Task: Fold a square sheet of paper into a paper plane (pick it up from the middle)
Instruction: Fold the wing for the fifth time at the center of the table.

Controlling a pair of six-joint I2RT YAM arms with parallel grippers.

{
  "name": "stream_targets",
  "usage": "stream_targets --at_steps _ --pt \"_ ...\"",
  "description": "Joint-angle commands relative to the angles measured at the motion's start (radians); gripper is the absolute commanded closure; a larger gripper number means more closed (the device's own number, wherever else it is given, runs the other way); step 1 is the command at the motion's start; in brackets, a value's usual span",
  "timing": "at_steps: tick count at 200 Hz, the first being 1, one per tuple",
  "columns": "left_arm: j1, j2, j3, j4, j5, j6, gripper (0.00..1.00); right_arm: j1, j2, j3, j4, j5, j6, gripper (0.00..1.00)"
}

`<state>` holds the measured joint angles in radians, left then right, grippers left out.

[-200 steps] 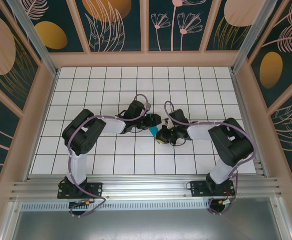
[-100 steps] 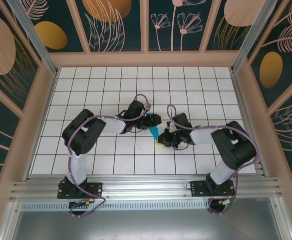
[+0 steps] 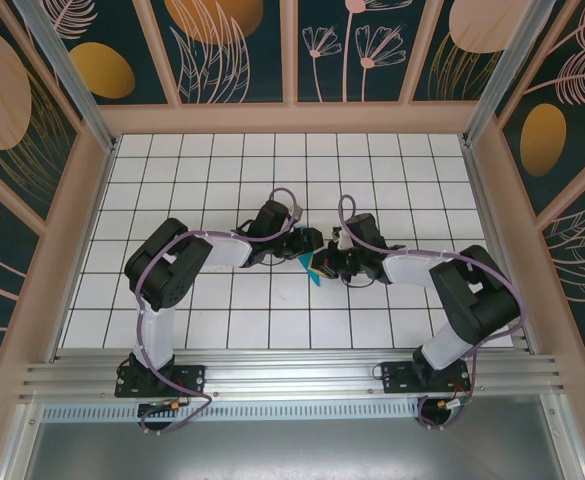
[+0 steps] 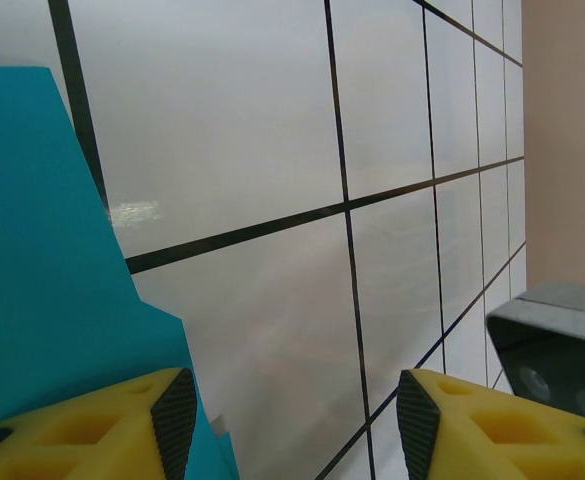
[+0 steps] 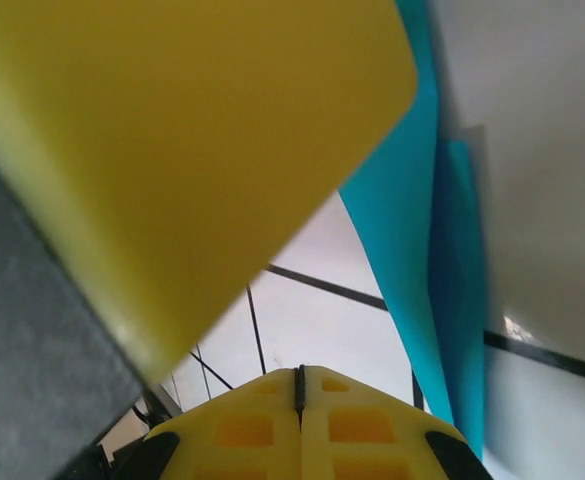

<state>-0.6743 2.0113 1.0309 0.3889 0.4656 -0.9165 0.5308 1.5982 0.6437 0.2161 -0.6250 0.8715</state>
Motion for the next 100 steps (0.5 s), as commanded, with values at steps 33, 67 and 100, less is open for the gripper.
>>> stream_targets --at_steps 33,67,100 --pt "0.005 0.07 -0.008 -0.107 -0.022 0.028 0.41 -0.007 0.148 0.03 0.054 0.03 0.013 1.0" --pt "0.005 0.049 -0.009 -0.086 0.019 0.049 0.4 0.003 0.192 -0.026 -0.063 0.1 -0.036 1.0" --pt "0.005 -0.016 0.03 -0.103 0.029 0.121 0.37 -0.005 0.189 -0.058 -0.111 0.111 -0.066 1.0"
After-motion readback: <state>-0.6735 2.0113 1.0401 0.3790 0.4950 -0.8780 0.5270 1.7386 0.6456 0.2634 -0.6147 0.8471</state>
